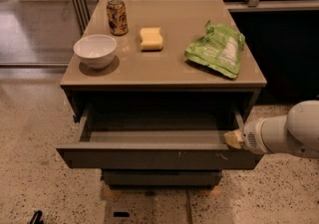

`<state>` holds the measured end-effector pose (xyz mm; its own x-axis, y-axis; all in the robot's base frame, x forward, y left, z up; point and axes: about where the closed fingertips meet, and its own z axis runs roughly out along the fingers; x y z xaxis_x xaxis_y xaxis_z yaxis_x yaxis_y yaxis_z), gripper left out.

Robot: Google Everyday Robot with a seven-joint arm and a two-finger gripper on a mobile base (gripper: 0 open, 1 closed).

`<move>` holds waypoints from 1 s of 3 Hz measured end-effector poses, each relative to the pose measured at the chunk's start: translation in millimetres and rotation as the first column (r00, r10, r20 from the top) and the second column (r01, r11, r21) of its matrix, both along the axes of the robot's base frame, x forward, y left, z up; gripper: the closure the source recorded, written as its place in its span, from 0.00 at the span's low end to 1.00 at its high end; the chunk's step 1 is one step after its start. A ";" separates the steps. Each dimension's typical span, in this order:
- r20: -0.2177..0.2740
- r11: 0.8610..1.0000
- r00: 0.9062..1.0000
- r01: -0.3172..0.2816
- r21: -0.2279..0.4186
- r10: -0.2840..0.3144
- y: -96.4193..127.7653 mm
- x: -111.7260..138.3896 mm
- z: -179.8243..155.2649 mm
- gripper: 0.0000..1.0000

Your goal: Open top drawer

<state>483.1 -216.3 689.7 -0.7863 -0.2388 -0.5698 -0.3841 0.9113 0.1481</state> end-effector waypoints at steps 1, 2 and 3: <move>0.049 1.000 0.999 0.011 -0.024 -0.010 3.8 14.5 15.1 1.00; 0.103 0.999 0.995 0.024 -0.042 -0.020 7.7 32.4 34.5 1.00; 0.082 0.998 0.996 0.044 -0.043 -0.040 8.3 52.3 33.0 1.00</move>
Offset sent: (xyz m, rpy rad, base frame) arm 0.0537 0.0124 0.0589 -0.0673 -0.1662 -0.0396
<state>535.4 -208.0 722.8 -0.7475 -0.2335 -0.6219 -0.3546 0.9319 0.0764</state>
